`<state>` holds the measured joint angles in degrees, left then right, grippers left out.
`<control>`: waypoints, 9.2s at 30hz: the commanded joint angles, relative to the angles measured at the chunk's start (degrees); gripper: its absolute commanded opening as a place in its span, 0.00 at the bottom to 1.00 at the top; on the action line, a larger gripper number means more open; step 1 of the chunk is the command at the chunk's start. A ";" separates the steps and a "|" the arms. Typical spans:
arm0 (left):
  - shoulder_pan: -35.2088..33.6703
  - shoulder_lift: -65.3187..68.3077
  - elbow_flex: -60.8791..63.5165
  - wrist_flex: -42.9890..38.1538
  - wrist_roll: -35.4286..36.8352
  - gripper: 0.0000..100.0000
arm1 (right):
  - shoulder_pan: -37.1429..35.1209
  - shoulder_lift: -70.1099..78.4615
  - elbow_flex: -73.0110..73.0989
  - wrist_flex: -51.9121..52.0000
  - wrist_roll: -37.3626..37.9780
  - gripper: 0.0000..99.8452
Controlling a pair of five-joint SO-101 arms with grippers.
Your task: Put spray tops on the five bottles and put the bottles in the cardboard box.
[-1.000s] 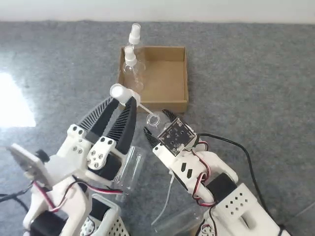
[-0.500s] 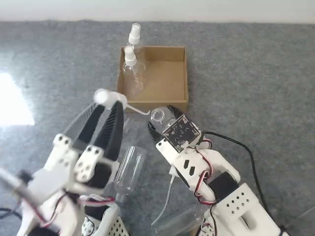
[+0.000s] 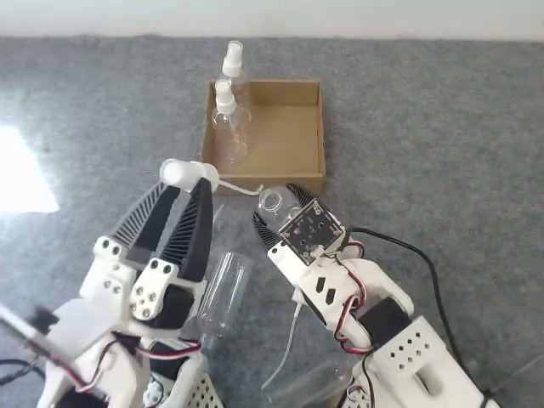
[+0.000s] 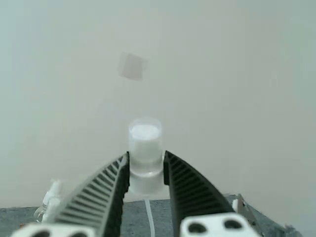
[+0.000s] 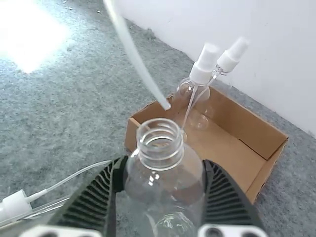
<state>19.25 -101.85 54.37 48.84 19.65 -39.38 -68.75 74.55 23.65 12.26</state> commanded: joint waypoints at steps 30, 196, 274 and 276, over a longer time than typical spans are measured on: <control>3.96 -0.18 5.41 -2.29 -2.20 0.01 | 1.63 -2.15 -0.79 -1.19 0.79 0.09; 1.67 16.62 -2.07 9.41 -7.56 0.20 | 6.55 -2.24 -1.05 -1.10 -3.34 0.09; -42.29 9.05 33.63 -14.07 -7.65 0.20 | 6.73 11.12 -21.10 -5.76 -10.99 0.09; -42.37 9.05 33.63 -13.98 -7.65 0.20 | 7.60 16.22 -24.79 -5.76 -11.08 0.09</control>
<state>-22.95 -92.00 88.48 36.53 12.26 -33.41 -61.45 59.08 19.52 2.07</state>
